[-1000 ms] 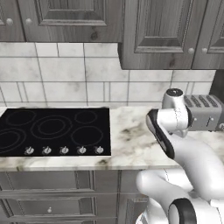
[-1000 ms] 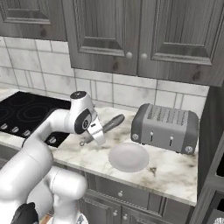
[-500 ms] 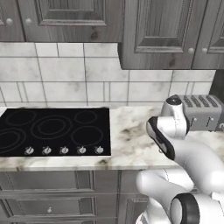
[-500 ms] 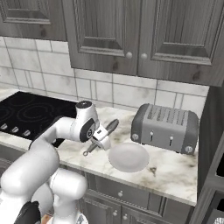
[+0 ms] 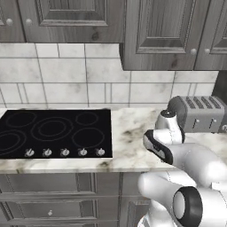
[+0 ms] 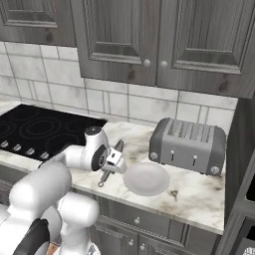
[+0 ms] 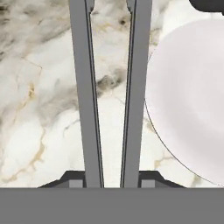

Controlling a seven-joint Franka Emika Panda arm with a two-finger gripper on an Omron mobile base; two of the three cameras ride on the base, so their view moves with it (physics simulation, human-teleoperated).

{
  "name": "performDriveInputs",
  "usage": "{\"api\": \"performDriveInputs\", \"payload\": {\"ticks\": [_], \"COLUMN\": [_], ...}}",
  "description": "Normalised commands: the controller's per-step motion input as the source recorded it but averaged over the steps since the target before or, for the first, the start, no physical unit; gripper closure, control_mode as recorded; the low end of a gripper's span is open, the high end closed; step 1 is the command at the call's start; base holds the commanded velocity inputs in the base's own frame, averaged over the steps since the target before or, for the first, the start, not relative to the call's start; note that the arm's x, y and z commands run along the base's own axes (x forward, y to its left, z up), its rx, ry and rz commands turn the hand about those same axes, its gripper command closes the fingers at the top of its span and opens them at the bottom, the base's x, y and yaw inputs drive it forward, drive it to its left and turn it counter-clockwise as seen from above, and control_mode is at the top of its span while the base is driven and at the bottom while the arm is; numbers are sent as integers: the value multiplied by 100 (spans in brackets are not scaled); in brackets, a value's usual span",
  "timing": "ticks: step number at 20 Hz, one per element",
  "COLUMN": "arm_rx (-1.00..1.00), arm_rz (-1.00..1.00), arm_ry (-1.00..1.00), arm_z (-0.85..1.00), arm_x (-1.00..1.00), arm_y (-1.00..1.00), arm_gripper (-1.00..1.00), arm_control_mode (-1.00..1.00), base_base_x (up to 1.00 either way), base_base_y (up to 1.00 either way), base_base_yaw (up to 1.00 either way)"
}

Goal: Pick up the tongs from the counter and place them near the plate next to the oven.

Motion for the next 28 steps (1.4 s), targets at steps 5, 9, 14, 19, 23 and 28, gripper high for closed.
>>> {"api": "performDriveInputs", "payload": {"ticks": [5,9,14,19,23,28], "arm_rx": [-7,-3,-2,0,0,0], "arm_rz": [15,5,1,0,0,0], "arm_ry": [10,13,13,4,0,-1], "arm_z": [-39,-40,-44,-25,-19,-6], "arm_x": [26,27,41,47,26,-6], "arm_y": [2,-1,0,-3,-7,0], "arm_gripper": [100,100,100,100,100,-100], "arm_control_mode": [-100,-100,-100,-100,-100,-100], "base_base_x": [0,0,0,0,0,0], "base_base_y": [0,0,0,0,0,0], "base_base_yaw": [0,0,0,0,0,0]}}
